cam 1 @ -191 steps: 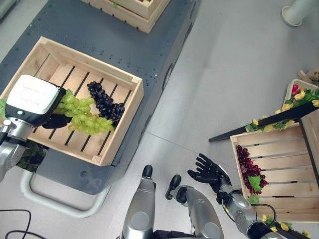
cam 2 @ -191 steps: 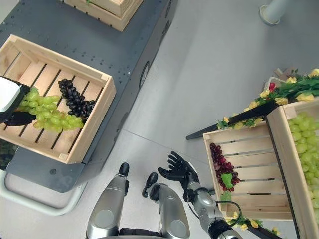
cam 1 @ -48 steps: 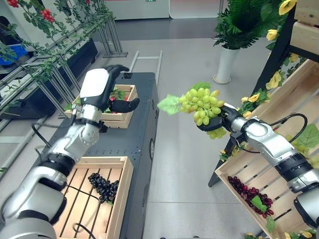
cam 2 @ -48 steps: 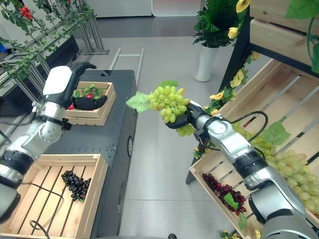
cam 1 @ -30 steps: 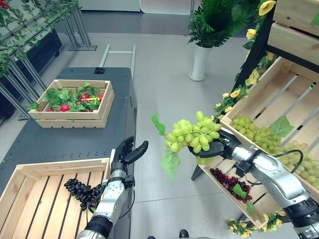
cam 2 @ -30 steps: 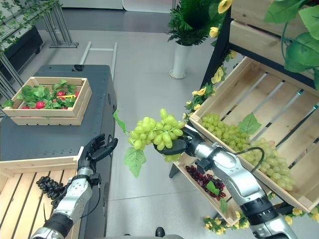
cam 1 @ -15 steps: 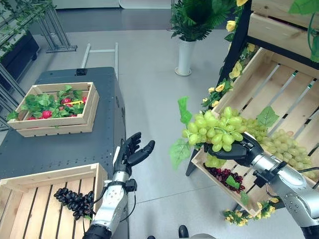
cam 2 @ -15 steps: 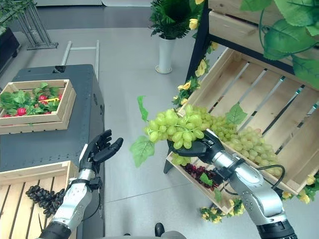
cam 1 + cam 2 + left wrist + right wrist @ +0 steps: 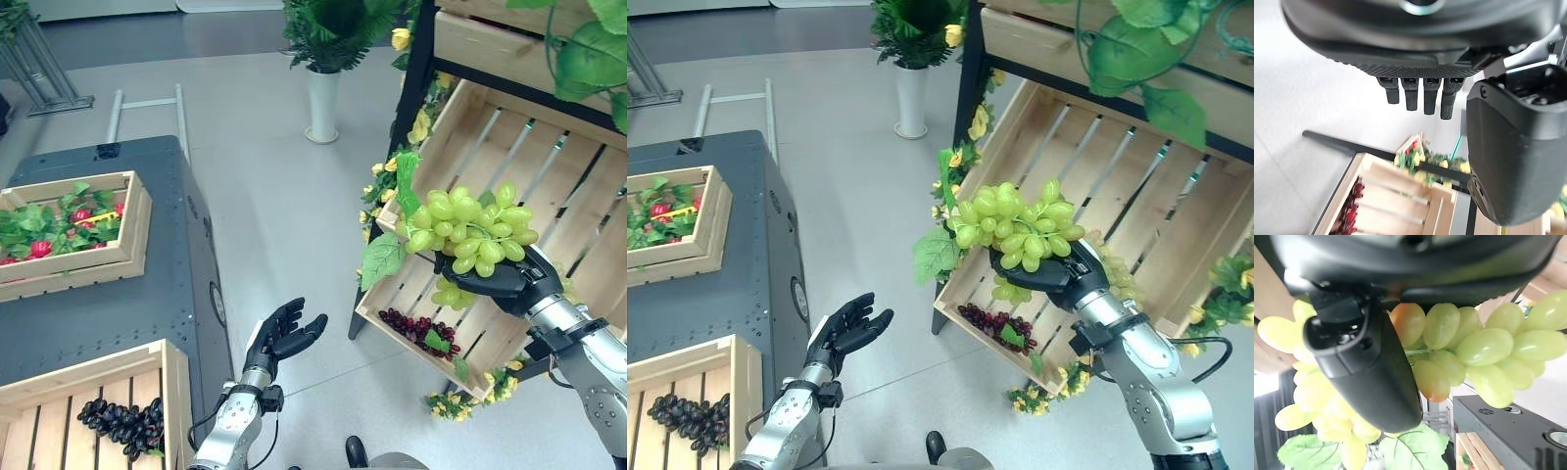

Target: Pick up the fruits from the basket on one side to the basket on the other side

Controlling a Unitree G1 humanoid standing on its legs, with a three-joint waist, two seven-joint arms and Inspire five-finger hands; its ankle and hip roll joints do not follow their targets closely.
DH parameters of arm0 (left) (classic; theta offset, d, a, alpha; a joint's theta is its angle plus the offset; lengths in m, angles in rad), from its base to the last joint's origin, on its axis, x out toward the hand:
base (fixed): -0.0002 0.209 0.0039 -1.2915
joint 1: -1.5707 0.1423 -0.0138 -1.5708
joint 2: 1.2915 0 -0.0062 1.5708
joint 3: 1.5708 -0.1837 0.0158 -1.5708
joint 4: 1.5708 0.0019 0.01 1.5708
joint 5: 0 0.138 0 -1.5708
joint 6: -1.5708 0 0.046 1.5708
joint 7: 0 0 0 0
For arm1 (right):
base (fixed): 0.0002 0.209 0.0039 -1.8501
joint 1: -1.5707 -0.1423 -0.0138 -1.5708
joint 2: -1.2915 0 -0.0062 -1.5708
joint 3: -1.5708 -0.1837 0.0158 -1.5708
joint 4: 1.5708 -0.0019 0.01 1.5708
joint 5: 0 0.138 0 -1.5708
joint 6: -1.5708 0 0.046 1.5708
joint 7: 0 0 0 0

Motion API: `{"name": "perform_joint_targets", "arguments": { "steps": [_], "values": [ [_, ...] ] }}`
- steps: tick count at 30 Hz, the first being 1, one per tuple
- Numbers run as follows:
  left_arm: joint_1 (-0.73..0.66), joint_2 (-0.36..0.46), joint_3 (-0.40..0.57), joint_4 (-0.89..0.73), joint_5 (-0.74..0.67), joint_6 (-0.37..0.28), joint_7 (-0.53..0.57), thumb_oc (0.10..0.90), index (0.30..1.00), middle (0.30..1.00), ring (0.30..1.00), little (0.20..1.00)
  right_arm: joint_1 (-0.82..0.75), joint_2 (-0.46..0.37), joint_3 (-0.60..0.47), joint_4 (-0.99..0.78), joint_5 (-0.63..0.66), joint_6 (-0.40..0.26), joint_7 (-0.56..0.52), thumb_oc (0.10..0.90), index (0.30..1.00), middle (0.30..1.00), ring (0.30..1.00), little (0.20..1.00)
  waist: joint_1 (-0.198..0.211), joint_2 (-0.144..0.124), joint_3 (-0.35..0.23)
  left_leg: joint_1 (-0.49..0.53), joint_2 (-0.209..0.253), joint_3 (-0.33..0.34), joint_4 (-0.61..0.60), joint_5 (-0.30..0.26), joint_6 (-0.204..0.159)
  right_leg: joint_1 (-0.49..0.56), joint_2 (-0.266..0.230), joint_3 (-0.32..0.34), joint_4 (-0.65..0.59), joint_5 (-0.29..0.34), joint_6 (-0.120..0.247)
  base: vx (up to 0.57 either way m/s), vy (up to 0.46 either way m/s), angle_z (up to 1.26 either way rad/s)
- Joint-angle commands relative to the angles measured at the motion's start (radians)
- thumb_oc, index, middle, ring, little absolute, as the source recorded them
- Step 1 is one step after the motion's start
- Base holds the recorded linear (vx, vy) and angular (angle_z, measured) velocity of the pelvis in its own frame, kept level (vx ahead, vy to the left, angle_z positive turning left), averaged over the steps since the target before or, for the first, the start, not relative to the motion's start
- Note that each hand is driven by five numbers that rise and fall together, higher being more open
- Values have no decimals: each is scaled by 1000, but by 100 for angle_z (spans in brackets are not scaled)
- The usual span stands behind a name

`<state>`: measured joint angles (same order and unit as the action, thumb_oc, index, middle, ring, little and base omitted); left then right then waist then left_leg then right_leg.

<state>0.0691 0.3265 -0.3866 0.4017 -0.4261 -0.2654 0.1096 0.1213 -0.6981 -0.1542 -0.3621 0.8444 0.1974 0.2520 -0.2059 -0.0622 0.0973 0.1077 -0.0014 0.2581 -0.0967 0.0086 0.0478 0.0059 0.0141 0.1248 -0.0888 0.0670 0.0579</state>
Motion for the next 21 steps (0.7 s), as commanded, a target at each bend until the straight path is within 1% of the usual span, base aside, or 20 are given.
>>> {"name": "perform_joint_targets", "arguments": {
  "steps": [1, 3, 6, 8, 11, 12, 16, 17, 19, 20, 21],
  "values": [
    [-86, 0, -37, -9, 3, -58, -25, 800, 900, 900, 900, 900, -102, -5, -142, -125, 128, -183, -30, 400, 300, 300, 300, 300, 15, -31, -62, 1, -2, -41, 9, -82, -1, 7, 6, 2, 2, 37, 22, 10, 42, -19],
    [-84, -1, -43, -12, 1, -54, -26, 800, 900, 900, 900, 900, -101, -4, -146, -133, 132, -188, -38, 400, 300, 300, 300, 300, 13, -31, -61, 0, -2, -39, 9, -83, 0, 7, 7, 6, 2, 37, 23, 15, 35, -11],
    [-86, -8, -70, -3, 5, -56, -14, 800, 900, 900, 900, 900, -120, -2, -162, -125, 137, -227, -99, 400, 300, 300, 300, 300, 4, -32, -64, -1, -1, -37, 9, -87, 3, 4, 11, 17, 2, 40, 24, 26, 39, -8],
    [-87, -8, -75, -1, 9, -54, -16, 800, 900, 900, 900, 900, -126, -1, -174, -121, 137, -237, -118, 400, 300, 300, 300, 300, 2, -33, -65, -2, 0, -36, 9, -88, 3, 3, 13, 21, 2, 40, 24, 12, 22, -8],
    [-84, -4, -88, -1, 16, -51, -17, 800, 900, 900, 900, 900, -125, -8, -209, -107, 103, -263, -144, 400, 300, 300, 300, 300, -3, -36, -67, -5, 2, -34, 9, -91, 3, 0, 15, 27, 2, 41, 27, 0, 0, 0],
    [-84, -3, -95, 7, 20, -58, -16, 800, 900, 900, 900, 900, -129, -23, -226, -88, 97, -271, -172, 400, 300, 300, 300, 300, -5, -39, -68, -5, 3, -34, 9, -92, 3, -1, 16, 30, 2, 42, 28, 0, 0, 0],
    [-85, 5, -108, 8, 22, -51, -20, 800, 900, 900, 900, 900, -140, -57, -249, -32, 79, -279, -211, 400, 300, 300, 300, 300, -1, -45, -69, -7, 5, -36, 9, -93, 3, -1, 17, 29, 2, 42, 31, 0, 0, 0],
    [-82, 12, -111, 6, 21, -47, -29, 800, 900, 900, 900, 900, -147, -80, -257, -3, 65, -280, -238, 400, 300, 300, 300, 300, 4, -50, -70, -6, 5, -41, 9, -93, 3, 0, 18, 28, 2, 42, 32, 0, 0, 0],
    [-77, 17, -113, 3, 23, -45, -34, 800, 900, 900, 900, 900, -155, -98, -259, 19, 38, -292, -258, 400, 300, 300, 300, 300, 10, -53, -71, -7, 6, -45, 9, -93, 4, 2, 18, 24, 2, 41, 31, 12, -17, -1],
    [-76, 25, -118, -1, 24, -39, -41, 800, 900, 900, 900, 900, -173, -121, -258, 42, 10, -302, -291, 400, 300, 300, 300, 300, 19, -58, -72, -8, 6, -53, 9, -94, 5, 3, 18, 19, 2, 40, 32, 0, 0, 0],
    [-76, 26, -118, -2, 23, -38, -41, 800, 900, 900, 900, 900, -176, -123, -257, 44, 7, -304, -293, 400, 300, 300, 300, 300, 19, -58, -72, -8, 6, -53, 9, -94, 5, 3, 18, 19, 2, 40, 32, 23, -44, -1]
  ]
}}
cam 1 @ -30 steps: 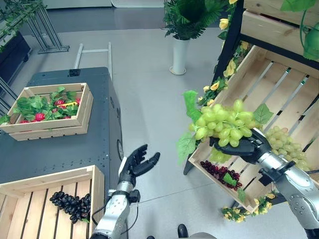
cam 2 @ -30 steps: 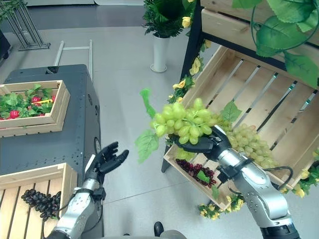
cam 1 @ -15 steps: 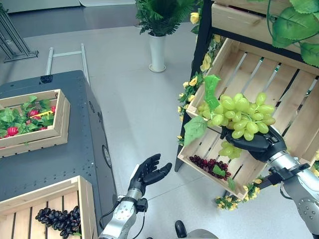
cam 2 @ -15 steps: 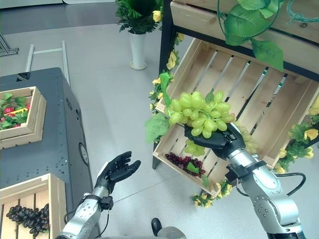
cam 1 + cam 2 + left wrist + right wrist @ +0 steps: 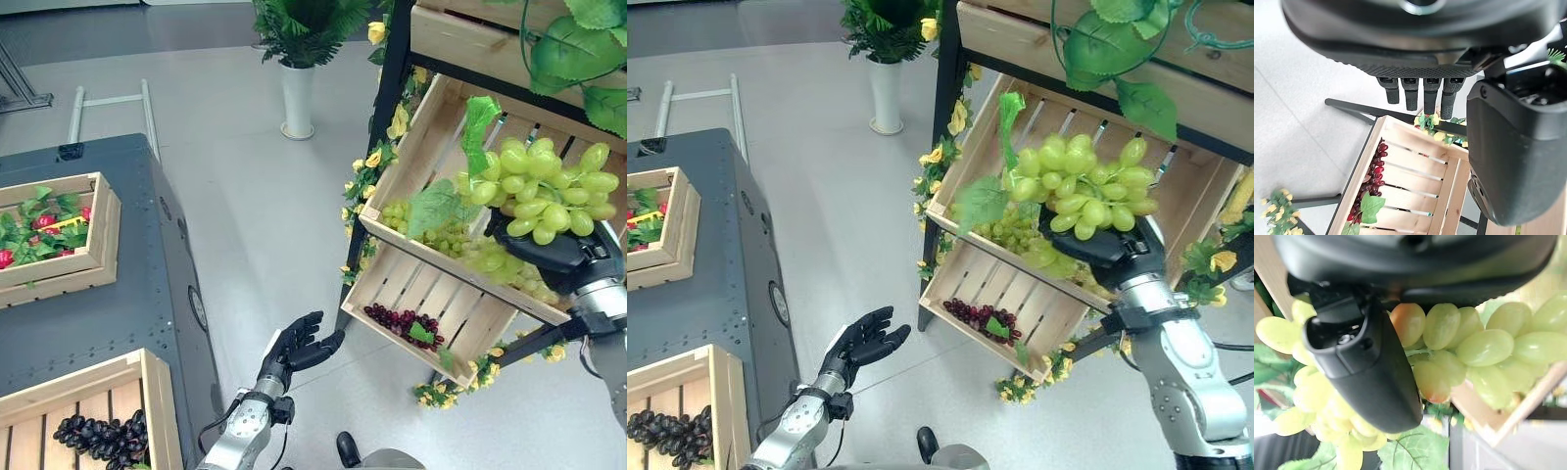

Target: Pick up the fruits from the basket on one side to the basket on the other side

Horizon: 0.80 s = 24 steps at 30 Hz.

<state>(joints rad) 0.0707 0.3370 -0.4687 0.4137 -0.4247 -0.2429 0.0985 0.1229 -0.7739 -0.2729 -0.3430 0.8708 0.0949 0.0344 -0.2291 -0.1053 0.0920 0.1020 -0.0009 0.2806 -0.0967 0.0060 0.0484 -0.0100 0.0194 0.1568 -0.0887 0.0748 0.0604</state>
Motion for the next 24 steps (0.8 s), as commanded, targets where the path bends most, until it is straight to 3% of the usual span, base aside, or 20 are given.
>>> {"name": "perform_joint_targets", "arguments": {
  "steps": [1, 14, 24],
  "values": [
    [-76, 23, -39, -17, 22, -57, -36, 800, 900, 900, 900, 900, -196, -65, -136, 46, -57, -204, -99, 400, 300, 300, 300, 300, 51, -18, -67, -3, 5, -82, 9, -91, 4, 20, 13, -18, 1, 32, 29, 0, 0, 0],
    [-76, 59, -40, -20, 15, -51, -75, 800, 900, 900, 900, 900, -346, -212, -31, 303, -178, -96, -120, 400, 300, 300, 300, 300, 112, -49, -69, -8, 2, -127, 9, -84, 0, 29, 6, -73, 1, 26, 28, -1, -16, 2],
    [-119, 74, -72, -35, 12, -13, -81, 800, 900, 900, 900, 900, -526, -293, 169, 644, -306, 28, -95, 400, 300, 300, 300, 300, 165, -71, -55, -5, 4, -153, 9, -76, -5, 41, -1, -112, 1, 29, 25, -28, -18, 6]
  ]
}}
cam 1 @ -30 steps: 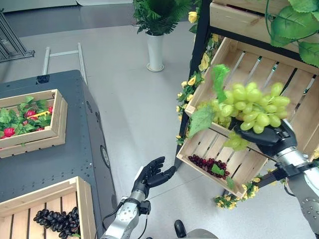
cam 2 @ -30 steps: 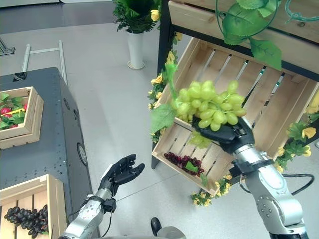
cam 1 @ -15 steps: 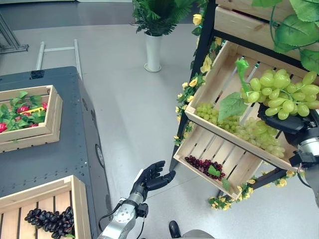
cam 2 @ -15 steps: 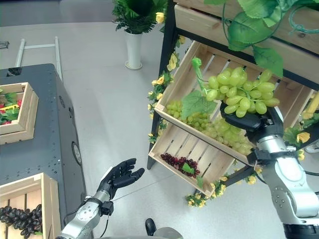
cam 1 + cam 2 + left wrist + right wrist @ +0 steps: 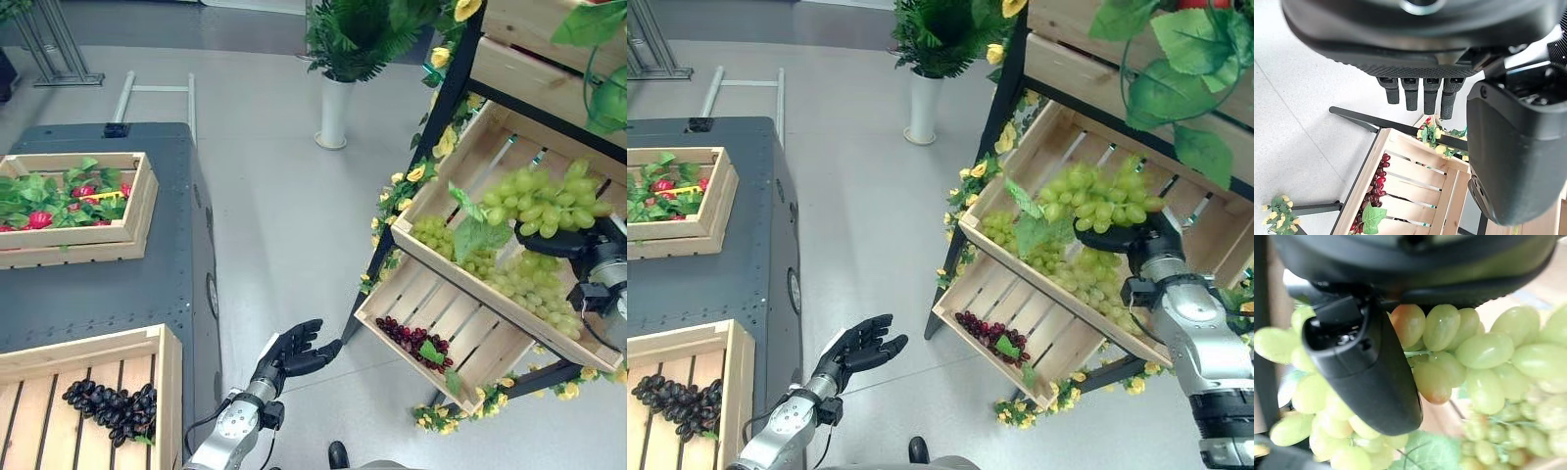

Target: Pick up the fruits from the basket on one side to the basket on the other side

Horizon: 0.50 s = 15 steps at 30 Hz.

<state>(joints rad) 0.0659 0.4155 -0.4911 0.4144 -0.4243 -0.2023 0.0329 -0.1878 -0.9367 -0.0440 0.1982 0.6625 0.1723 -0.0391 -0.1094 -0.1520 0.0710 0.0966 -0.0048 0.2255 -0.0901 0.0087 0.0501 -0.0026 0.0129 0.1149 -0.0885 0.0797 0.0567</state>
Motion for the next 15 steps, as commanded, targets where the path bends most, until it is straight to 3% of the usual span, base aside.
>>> {"name": "perform_joint_targets", "arguments": {
  "steps": [1, 7, 9, 10, 11, 15],
  "values": [
    [-116, -3, -51, -38, 10, -50, -16, 800, 900, 900, 900, 900, -224, -133, -48, 123, -103, -48, -21, 400, 300, 300, 300, 300, 48, -25, -33, 0, 7, -99, 3, -78, -7, 34, 5, -71, 1, 25, 28, -15, 1, 9],
    [-135, 1, -65, -38, -2, -40, -8, 800, 900, 900, 900, 900, -312, -146, 53, 260, -212, -20, -31, 400, 300, 300, 300, 300, 63, -22, -27, -2, 5, -106, 3, -76, -8, 36, 1, -81, 1, 26, 26, -24, 4, 6],
    [-142, 2, -69, -36, -3, -36, -1, 800, 900, 900, 900, 900, -334, -137, 93, 310, -225, 22, -21, 400, 300, 300, 300, 300, 69, -22, -23, -3, 3, -110, 3, -76, -7, 37, 0, -84, 1, 26, 24, -24, 1, 8],
    [-143, 3, -68, -37, -2, -35, -2, 800, 900, 900, 900, 900, -335, -137, 98, 323, -219, 25, -18, 500, 451, 451, 451, 451, 70, -21, -22, -3, 3, -110, 3, -76, -7, 37, 0, -85, 1, 27, 24, -19, -1, 10],
    [-143, 5, -64, -39, -1, -33, 0, 800, 900, 900, 900, 900, -339, -134, 107, 342, -210, 38, -17, 800, 900, 900, 900, 900, 71, -20, -21, -3, 3, -109, 3, -75, -7, 37, -1, -86, 1, 27, 24, -19, 2, 11],
    [-144, 12, -55, -41, -6, -27, 0, 800, 900, 900, 900, 900, -338, -123, 103, 360, -216, 53, -49, 800, 900, 900, 900, 900, 71, -19, -17, 0, 2, -111, 3, -76, -7, 42, -2, -86, 1, 27, 22, -6, -2, 4]
  ]
}}
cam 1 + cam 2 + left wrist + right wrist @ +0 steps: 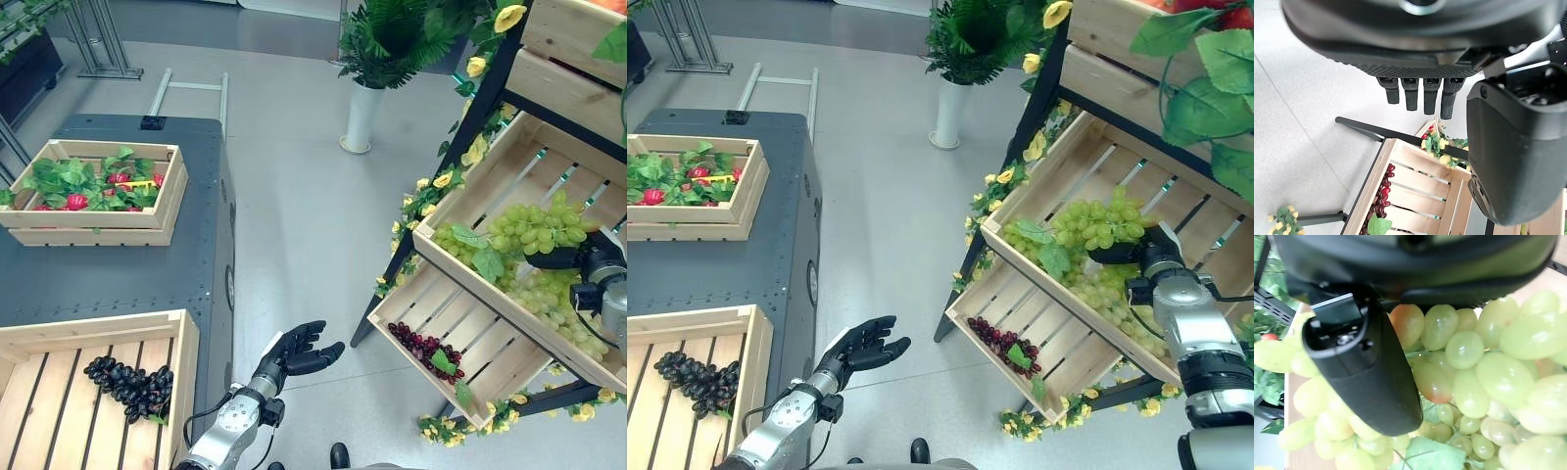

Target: Pick up the fruits from the basket on one side to the basket on the other side

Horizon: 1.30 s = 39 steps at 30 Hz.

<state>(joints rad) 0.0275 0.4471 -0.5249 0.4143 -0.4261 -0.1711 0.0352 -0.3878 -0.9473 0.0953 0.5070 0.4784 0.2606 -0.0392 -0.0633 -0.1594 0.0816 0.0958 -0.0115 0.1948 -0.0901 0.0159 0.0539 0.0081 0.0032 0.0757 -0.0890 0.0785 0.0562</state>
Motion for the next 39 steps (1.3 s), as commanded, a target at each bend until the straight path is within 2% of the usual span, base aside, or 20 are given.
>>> {"name": "perform_joint_targets", "arguments": {
  "steps": [1, 9, 16, 20, 23, 27, 28, 31, 32, 36, 39],
  "values": [
    [-104, -17, -17, -45, -2, -57, -5, 800, 900, 900, 900, 900, -133, -112, -42, 54, -39, -29, -51, 800, 900, 900, 900, 900, 23, -12, -27, 0, 8, -81, 3, -83, -11, 30, 8, -43, 2, 29, 22, 0, 0, 0],
    [-87, -12, -1, -57, 5, -56, -15, 800, 900, 900, 900, 900, -71, -138, -84, 29, -62, 12, -1, 800, 900, 900, 900, 900, 11, -10, -24, 2, 9, -75, 3, -83, -10, 29, 8, -33, 2, 31, 22, 0, 0, 0],
    [-88, -7, 1, -61, 5, -63, -15, 800, 900, 900, 900, 900, -32, -143, -104, -6, -98, -5, 3, 800, 900, 900, 900, 900, 1, -3, -23, 0, 11, -63, 3, -85, -9, 23, 10, -27, 2, 30, 23, 0, 0, 0],
    [-76, -7, -1, -69, 4, -75, -8, 800, 900, 900, 900, 900, -1, -170, -116, -69, -331, -47, -71, 800, 900, 900, 900, 900, -13, 7, -30, 0, 11, -53, 3, -85, -9, 19, 11, -20, 2, 29, 24, 0, 0, 0],
    [-57, -7, 4, -71, 4, -92, -3, 800, 900, 900, 900, 900, 58, -181, -153, -156, -450, -59, -117, 800, 900, 900, 900, 900, -28, 14, -33, 0, 11, -47, 3, -87, -7, 17, 13, -10, 2, 27, 24, 2, 5, -2],
    [-37, -13, 22, -73, 4, -107, 3, 800, 900, 900, 900, 900, 198, -149, -227, -313, -671, -89, -239, 800, 900, 900, 900, 900, -53, 28, -35, -4, 10, -40, 3, -90, -3, 10, 17, 7, 2, 24, 24, -5, 6, -5],
    [-29, -14, 29, -75, 4, -110, 1, 800, 900, 900, 900, 900, 274, -132, -271, -391, -758, -94, -284, 800, 900, 900, 900, 900, -64, 34, -36, -6, 11, -36, 3, -92, -2, 8, 18, 15, 2, 23, 26, 0, 0, 0],
    [-25, -18, 29, -69, 5, -118, 1, 800, 900, 900, 900, 900, 344, -120, -314, -463, -816, -97, -318, 800, 900, 900, 900, 900, -70, 41, -38, -6, 11, -31, 3, -94, -1, 5, 19, 21, 2, 21, 27, -1, 7, -3],
    [-23, -26, 28, -65, 7, -122, 5, 800, 900, 900, 900, 900, 408, -99, -353, -529, -870, -128, -370, 800, 900, 900, 900, 900, -81, 51, -39, -5, 11, -25, 3, -97, 2, 3, 20, 30, 2, 19, 28, 0, 19, -10],
    [-26, -38, 22, -58, 12, -126, 9, 800, 900, 900, 900, 900, 474, -68, -398, -611, -927, -212, -430, 800, 900, 900, 900, 900, -91, 63, -43, -5, 10, -15, 3, -103, 3, 0, 21, 39, 2, 15, 31, 0, 18, -8],
    [-31, -55, 12, -50, 19, -128, 18, 800, 900, 900, 900, 900, 502, -52, -404, -707, -970, -340, -466, 800, 900, 900, 900, 900, -100, 75, -51, -4, 8, -10, 3, -107, 4, -3, 20, 44, 2, 11, 35, 5, 13, -12]
  ]
}}
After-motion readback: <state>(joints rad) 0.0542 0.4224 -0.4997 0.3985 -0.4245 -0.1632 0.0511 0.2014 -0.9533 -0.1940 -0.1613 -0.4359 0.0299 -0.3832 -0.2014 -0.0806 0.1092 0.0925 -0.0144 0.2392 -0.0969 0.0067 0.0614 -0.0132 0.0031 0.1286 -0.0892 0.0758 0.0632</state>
